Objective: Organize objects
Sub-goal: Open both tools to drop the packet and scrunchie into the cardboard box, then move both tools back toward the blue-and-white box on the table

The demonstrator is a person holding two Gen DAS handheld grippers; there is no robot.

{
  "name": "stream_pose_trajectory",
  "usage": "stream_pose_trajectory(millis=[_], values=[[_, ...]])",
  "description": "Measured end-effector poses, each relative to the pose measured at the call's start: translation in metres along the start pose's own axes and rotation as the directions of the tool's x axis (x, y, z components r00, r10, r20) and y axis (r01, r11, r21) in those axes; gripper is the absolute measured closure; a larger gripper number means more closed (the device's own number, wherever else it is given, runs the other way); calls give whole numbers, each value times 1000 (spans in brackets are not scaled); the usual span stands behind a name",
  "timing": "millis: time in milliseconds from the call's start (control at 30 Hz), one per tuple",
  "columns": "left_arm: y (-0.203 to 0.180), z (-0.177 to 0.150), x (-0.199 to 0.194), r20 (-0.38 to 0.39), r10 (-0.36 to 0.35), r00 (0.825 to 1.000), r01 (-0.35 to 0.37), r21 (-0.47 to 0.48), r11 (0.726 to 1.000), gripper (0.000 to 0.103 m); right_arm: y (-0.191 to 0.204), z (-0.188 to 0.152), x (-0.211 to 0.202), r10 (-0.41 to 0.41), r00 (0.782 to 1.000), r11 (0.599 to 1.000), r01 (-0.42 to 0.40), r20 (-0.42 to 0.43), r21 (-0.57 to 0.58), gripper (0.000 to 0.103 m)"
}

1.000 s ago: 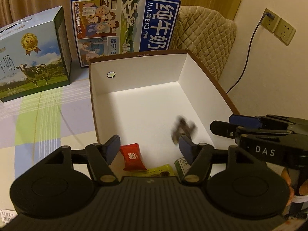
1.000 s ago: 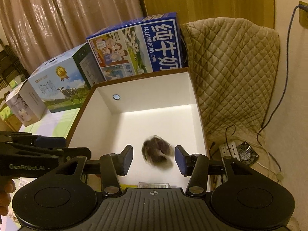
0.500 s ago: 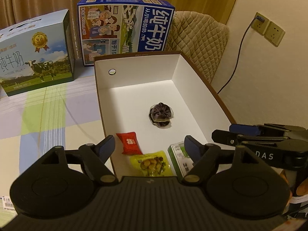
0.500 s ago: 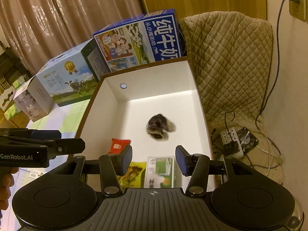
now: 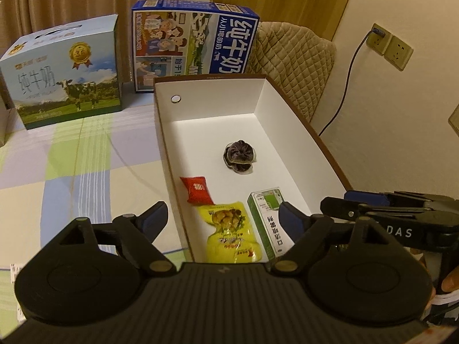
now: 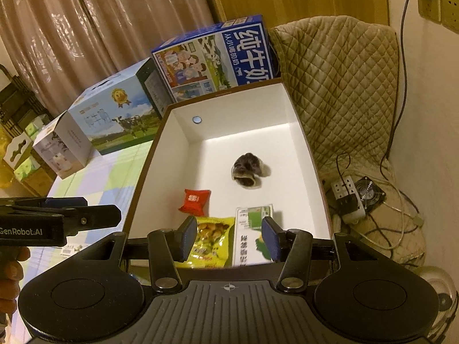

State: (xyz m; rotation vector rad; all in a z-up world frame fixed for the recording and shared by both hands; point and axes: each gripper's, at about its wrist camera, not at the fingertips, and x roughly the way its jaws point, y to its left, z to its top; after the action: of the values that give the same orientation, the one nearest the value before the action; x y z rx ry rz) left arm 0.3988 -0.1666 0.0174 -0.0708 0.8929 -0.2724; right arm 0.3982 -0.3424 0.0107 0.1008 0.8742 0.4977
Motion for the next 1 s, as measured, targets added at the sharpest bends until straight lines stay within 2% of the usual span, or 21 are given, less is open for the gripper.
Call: stream_pose_trajectory(millis=[333,700,1000], values=[[15,-28,-28,-8,36,999,-36,-22,999,16,22,-27,-13,24,999,1000,-24,-25,12,56],[39,-55,-50,-33,79,996,-81,-50,995,16,54,-62,-7,48,994,999,-48,-94,1,56],[88,-93,-71,-78,122,989,-132,-127,983,16,88,-88,9,72,986,997,-73,-152,-1,56]])
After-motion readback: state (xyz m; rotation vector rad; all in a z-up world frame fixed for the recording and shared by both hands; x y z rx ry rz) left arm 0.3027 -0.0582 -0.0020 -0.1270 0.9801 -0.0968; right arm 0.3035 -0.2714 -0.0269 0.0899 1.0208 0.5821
